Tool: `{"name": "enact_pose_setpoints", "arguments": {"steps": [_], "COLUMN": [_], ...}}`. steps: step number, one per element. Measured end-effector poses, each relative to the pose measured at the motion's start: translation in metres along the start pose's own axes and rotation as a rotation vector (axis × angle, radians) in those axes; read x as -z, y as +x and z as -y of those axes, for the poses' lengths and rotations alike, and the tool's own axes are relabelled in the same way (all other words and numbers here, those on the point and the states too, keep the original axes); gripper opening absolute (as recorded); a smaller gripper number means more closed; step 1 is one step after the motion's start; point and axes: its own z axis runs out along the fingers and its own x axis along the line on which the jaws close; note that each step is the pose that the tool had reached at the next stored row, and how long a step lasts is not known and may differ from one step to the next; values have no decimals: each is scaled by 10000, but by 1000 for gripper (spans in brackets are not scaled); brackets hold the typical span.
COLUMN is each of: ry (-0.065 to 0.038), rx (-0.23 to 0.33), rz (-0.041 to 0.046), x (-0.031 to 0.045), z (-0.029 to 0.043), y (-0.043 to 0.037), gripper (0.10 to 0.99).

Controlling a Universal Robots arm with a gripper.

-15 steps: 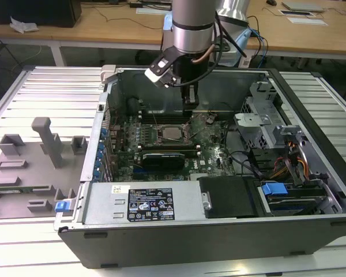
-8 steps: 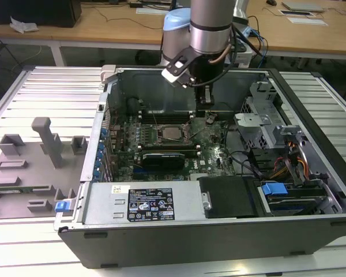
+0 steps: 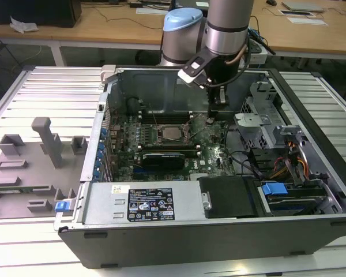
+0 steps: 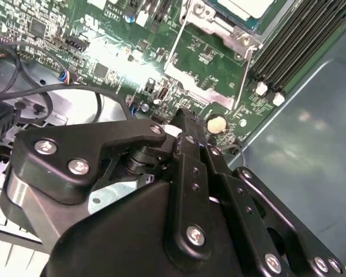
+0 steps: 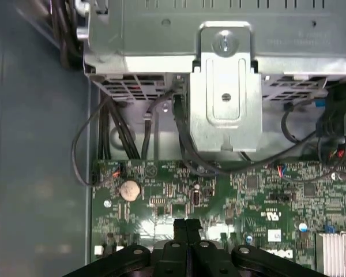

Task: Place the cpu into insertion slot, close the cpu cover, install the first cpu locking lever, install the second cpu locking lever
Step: 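Close the cpu cover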

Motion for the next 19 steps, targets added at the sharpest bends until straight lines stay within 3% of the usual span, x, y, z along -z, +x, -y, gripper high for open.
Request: {"name": "enact_pose_setpoints", "arguments": {"steps": [10,13,14,16,19], "ry": [152,155,211,753,1309], "rx": [-2,-1,0,-11,-19], "rz": [-1,0,-1,-2,-1], "x": [-202,-207,-208,-212,-214], "z": [-18,-18,-20,-28,-38], "y": [-3,-3,-3,-3,-3], "gripper": [106,106,106,106,106]}}
